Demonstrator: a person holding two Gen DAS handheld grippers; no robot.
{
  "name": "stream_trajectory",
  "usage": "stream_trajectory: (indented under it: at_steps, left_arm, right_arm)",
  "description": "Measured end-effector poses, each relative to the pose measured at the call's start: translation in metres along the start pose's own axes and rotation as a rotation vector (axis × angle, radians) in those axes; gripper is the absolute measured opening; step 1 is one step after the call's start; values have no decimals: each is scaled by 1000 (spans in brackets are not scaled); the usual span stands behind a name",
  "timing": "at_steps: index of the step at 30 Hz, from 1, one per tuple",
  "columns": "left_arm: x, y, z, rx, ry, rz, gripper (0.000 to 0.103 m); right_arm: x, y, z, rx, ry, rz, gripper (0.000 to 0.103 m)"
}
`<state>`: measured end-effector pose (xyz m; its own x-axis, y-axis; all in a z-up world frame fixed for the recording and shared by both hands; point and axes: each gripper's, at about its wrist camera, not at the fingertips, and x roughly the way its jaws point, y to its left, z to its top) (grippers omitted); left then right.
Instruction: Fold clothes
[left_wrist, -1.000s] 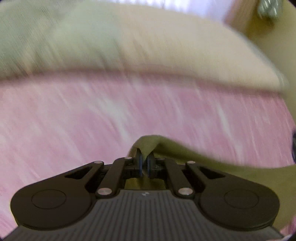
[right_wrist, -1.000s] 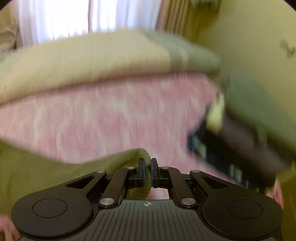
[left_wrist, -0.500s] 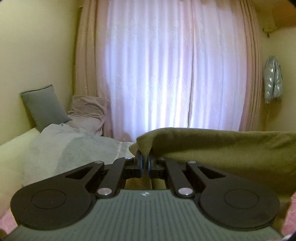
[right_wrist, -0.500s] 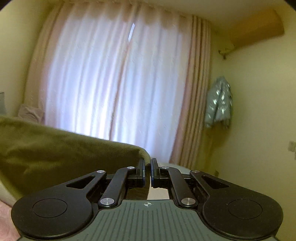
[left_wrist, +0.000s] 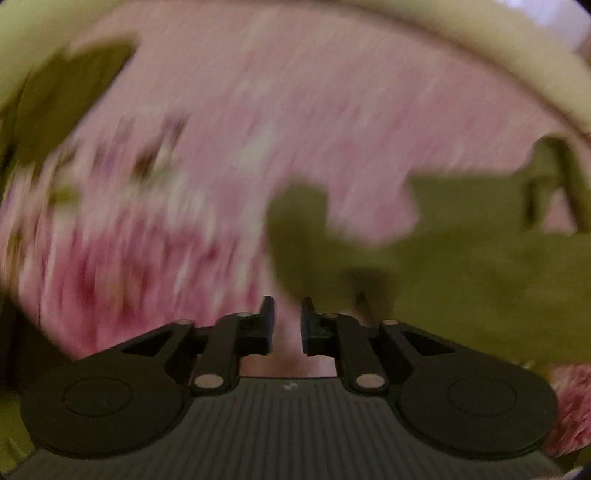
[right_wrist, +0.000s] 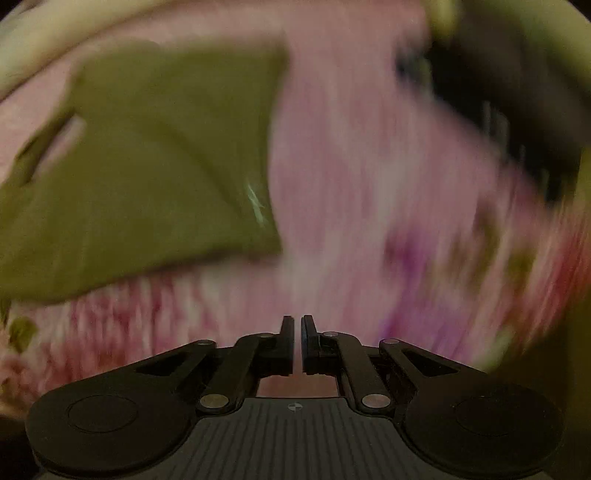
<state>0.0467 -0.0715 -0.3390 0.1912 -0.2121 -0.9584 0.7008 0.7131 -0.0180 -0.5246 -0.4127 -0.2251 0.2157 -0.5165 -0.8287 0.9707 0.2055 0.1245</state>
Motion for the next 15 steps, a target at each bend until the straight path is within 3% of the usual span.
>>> stream_trajectory:
  at_steps: [1,3,4,5,6,9,12,15]
  left_arm:
    - [1,6,-6,-24,7,0,12]
    - [1,11,-5,-96,6,-28,26]
    - [-2,12,-2,-139,-5,-46,30]
    - [-4,13,3,-185,-19,-65,32]
    - [-7,16,6,-228,-33,-85,32]
    - [-11,27,18,-334,-73,-148,39]
    - [-3,29,34,-353,-101,-157,40]
    - [9,28,50,-370,-119,-197,40]
  right_arm:
    - [10,-10,-17,53,69,5,4]
    - [30,-30,-52,160,208,14,8]
    - [41,-40,-69,213,278,19,35]
    - [51,-50,-86,266,347,23,78]
    - [53,-53,-83,332,313,45,83]
    - [59,-60,-71,526,206,110,83]
    - [66,-71,-63,665,172,141,83]
    - [78,-81,-65,739,170,110,83]
